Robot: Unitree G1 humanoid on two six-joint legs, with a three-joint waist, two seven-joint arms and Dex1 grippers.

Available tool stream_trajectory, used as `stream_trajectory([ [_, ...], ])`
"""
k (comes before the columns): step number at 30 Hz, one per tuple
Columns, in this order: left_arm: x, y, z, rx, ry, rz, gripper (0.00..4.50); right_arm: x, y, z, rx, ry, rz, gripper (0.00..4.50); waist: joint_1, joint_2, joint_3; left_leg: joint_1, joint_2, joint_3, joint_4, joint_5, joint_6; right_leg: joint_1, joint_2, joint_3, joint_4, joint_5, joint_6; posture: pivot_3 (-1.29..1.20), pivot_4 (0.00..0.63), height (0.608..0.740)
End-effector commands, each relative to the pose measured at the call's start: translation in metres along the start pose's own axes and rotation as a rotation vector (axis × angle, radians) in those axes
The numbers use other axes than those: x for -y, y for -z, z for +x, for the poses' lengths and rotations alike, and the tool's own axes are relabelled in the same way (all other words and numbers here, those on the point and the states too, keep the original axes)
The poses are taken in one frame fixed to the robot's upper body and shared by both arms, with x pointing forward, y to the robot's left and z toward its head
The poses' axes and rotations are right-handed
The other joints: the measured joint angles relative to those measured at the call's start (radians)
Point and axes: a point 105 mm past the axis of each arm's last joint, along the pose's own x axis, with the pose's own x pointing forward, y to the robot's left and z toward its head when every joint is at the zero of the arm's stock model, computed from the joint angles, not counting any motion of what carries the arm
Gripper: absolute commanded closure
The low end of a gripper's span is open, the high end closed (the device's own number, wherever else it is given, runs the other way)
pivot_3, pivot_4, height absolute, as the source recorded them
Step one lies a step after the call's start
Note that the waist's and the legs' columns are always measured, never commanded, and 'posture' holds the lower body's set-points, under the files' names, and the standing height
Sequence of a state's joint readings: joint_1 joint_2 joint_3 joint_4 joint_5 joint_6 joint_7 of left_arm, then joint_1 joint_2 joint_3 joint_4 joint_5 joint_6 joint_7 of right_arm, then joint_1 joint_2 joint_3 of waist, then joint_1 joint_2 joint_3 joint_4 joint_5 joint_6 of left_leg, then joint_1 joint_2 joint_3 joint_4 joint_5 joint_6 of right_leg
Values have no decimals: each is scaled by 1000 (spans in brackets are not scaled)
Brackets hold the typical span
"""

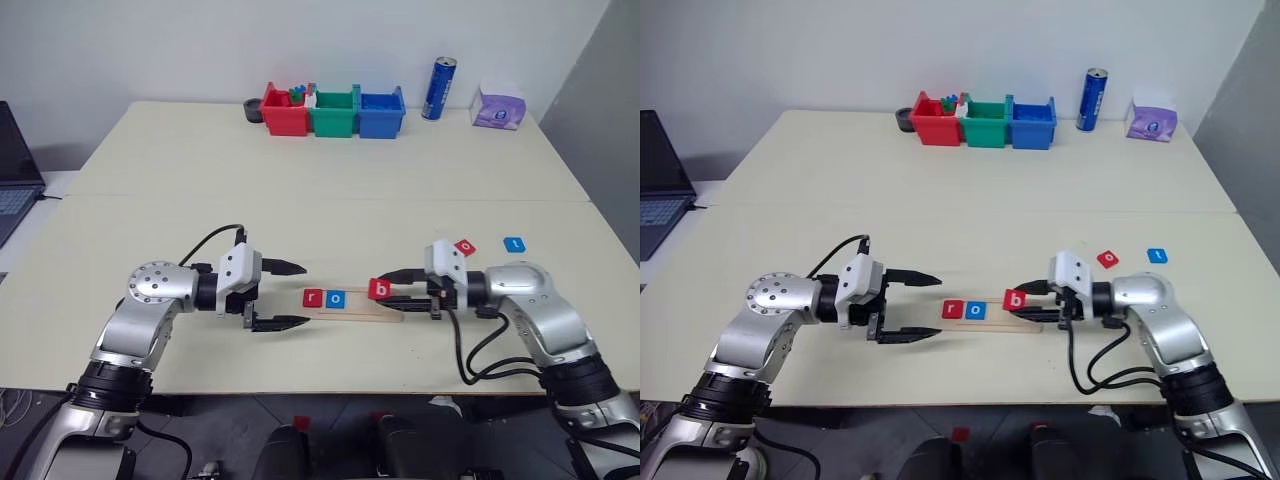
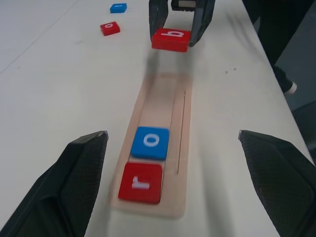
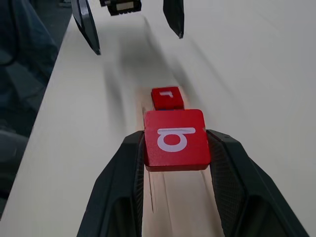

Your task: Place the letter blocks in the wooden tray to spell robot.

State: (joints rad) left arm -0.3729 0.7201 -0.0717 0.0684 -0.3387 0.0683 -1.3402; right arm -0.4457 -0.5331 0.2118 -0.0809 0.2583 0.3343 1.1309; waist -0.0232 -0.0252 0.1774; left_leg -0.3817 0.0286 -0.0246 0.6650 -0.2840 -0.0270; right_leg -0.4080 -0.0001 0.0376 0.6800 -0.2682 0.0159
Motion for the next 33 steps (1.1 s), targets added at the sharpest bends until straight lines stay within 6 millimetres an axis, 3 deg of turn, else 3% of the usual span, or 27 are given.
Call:
stream_trajectory([
  [1,-6,-10,-5,14,-17,58,0,3,-1,10,-7,20,-17,3041,3,0,0,0,0,0,0,0,0,0,-1,0,0,0,0,0,150,740],
  [7,-2,-16,2,28,-1,71,0,0,14,30,-28,8,20,3041,-2,0,0,0,0,1,0,0,0,-1,-1,0,0,0,0,0,150,740],
  [14,-2,-21,4,30,5,78,0,3,25,32,-61,14,24,3041,-5,0,0,0,0,1,0,0,0,-1,0,0,1,0,0,0,150,740],
  [33,-3,-26,7,37,-5,79,0,9,29,31,-84,10,-10,3041,-5,0,0,0,0,1,0,0,0,-1,0,0,1,0,0,0,150,740],
])
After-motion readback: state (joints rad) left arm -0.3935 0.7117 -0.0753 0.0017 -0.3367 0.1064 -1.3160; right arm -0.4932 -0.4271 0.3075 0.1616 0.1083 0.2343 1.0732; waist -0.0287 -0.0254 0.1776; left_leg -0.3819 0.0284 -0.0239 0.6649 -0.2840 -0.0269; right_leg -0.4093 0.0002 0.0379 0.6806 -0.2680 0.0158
